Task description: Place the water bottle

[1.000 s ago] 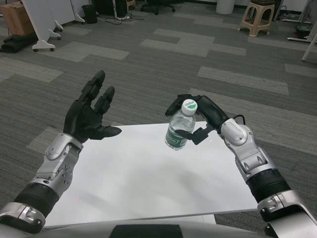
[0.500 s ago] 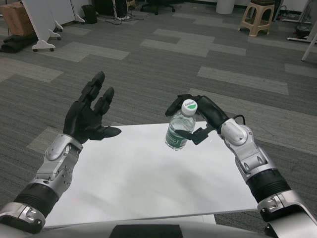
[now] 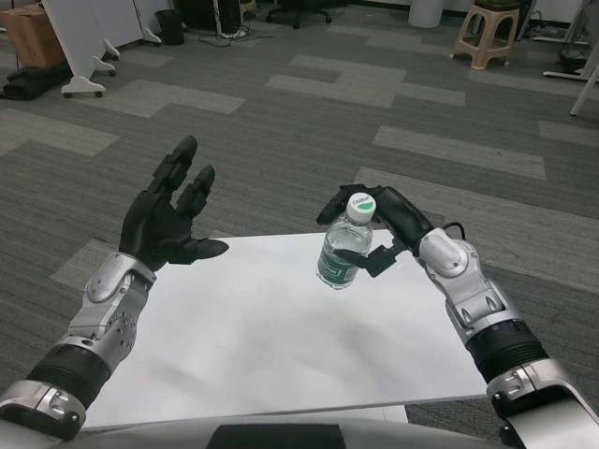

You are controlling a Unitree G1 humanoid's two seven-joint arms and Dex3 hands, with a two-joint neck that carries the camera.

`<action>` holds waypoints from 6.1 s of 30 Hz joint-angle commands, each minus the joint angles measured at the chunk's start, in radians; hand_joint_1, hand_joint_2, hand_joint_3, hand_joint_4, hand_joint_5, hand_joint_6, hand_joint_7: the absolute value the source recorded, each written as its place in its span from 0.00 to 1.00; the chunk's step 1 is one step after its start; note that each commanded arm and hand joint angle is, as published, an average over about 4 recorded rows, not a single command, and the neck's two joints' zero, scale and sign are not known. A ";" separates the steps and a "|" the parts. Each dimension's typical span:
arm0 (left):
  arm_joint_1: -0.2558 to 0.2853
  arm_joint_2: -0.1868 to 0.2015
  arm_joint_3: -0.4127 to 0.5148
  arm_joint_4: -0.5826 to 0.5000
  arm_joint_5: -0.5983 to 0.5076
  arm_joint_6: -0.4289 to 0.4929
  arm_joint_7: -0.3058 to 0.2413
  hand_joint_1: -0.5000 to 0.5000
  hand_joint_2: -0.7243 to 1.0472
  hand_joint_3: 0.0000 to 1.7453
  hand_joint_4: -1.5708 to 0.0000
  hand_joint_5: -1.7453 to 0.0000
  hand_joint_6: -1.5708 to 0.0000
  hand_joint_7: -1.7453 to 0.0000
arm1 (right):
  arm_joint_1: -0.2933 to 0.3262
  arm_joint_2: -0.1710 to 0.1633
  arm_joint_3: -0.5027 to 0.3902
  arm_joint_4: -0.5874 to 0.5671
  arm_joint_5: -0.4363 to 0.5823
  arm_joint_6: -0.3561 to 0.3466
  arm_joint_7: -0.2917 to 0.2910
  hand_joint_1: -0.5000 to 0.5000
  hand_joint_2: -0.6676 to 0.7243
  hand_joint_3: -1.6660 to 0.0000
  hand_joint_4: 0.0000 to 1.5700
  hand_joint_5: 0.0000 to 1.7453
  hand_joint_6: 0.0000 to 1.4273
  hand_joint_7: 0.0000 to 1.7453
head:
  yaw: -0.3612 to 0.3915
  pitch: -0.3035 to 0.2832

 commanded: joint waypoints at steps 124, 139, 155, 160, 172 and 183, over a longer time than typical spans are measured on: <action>-0.006 0.002 0.003 -0.006 -0.002 -0.005 0.004 0.00 0.60 0.05 1.00 1.00 1.00 1.00 | 0.083 0.041 -0.361 0.476 0.045 -0.427 -0.124 0.33 0.36 0.86 0.00 0.00 0.00 0.00 | -0.004 0.013; -0.006 0.005 0.006 -0.006 -0.002 -0.004 0.004 0.00 0.60 0.05 1.00 1.00 1.00 1.00 | 0.138 0.031 -0.318 0.063 0.211 -0.367 -0.127 0.29 0.36 0.86 0.00 0.00 0.00 0.00 | -0.009 0.013; -0.006 0.005 0.009 -0.006 0.000 -0.004 0.004 0.00 0.60 0.05 1.00 1.00 1.00 1.00 | 0.005 0.008 0.000 -0.062 0.234 -0.300 -0.126 0.29 0.36 0.86 0.00 0.00 0.00 0.00 | 0.007 0.013; -0.006 0.004 0.015 -0.006 0.000 -0.004 0.004 0.00 0.60 0.03 1.00 1.00 1.00 1.00 | -0.026 0.000 0.047 -0.061 0.238 -0.288 -0.112 0.29 0.35 0.86 0.00 0.00 0.00 0.00 | 0.012 0.009; -0.013 0.004 0.023 -0.004 0.001 -0.004 0.004 0.00 0.60 0.05 1.00 1.00 1.00 1.00 | -0.029 -0.009 0.034 -0.065 0.241 -0.271 -0.085 0.29 0.32 0.86 0.00 0.00 0.00 0.00 | 0.011 0.007; -0.028 0.004 0.031 0.002 0.003 -0.004 0.004 0.00 0.60 0.05 1.00 1.00 1.00 1.00 | -0.025 -0.009 0.004 -0.068 0.243 -0.271 -0.080 0.29 0.32 0.86 0.00 0.00 0.00 0.00 | 0.016 0.005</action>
